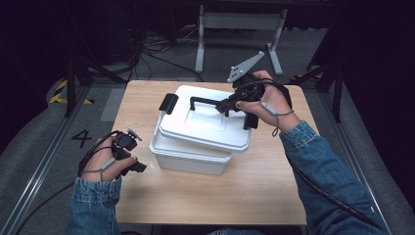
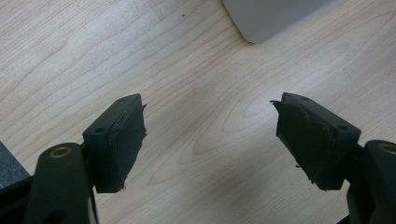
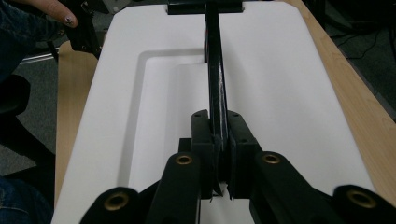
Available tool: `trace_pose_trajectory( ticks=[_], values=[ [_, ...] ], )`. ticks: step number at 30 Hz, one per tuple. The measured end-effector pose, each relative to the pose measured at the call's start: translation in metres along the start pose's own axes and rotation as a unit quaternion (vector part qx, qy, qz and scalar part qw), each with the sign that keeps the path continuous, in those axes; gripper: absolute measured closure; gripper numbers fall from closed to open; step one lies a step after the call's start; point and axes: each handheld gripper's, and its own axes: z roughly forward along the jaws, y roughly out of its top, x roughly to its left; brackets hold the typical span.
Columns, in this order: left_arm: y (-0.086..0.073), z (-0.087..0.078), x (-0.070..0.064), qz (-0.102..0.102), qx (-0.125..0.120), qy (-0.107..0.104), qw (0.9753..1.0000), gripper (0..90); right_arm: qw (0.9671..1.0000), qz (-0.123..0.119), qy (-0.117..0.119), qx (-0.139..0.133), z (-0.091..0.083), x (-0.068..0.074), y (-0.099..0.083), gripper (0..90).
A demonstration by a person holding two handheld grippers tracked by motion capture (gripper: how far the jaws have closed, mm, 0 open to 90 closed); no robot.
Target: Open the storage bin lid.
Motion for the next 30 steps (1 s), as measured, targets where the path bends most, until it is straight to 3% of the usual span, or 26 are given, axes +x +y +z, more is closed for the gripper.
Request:
trace_pose_trajectory(
  ticks=[3, 17, 27, 30],
  values=[
    [0.000, 0.001, -0.001, 0.006, -0.001, 0.001, 1.0000, 24.5, 0.9999, 0.011, -0.007, -0.005, -0.010, -0.002, -0.008, 84.5],
    [-0.001, 0.001, -0.001, -0.002, 0.001, 0.001, 1.0000, 24.6, 0.9970, 0.051, -0.056, -0.012, -0.058, -0.017, -0.048, 84.4],
    [-0.002, 0.001, 0.000, -0.001, -0.001, 0.003, 1.0000, 24.7, 0.9899, 0.097, -0.103, -0.014, -0.095, -0.032, -0.085, 84.4],
    [-0.002, 0.001, 0.000, 0.000, 0.000, 0.003, 1.0000, 24.7, 0.9888, 0.103, -0.107, -0.015, -0.099, -0.034, -0.091, 84.5]
  ],
)
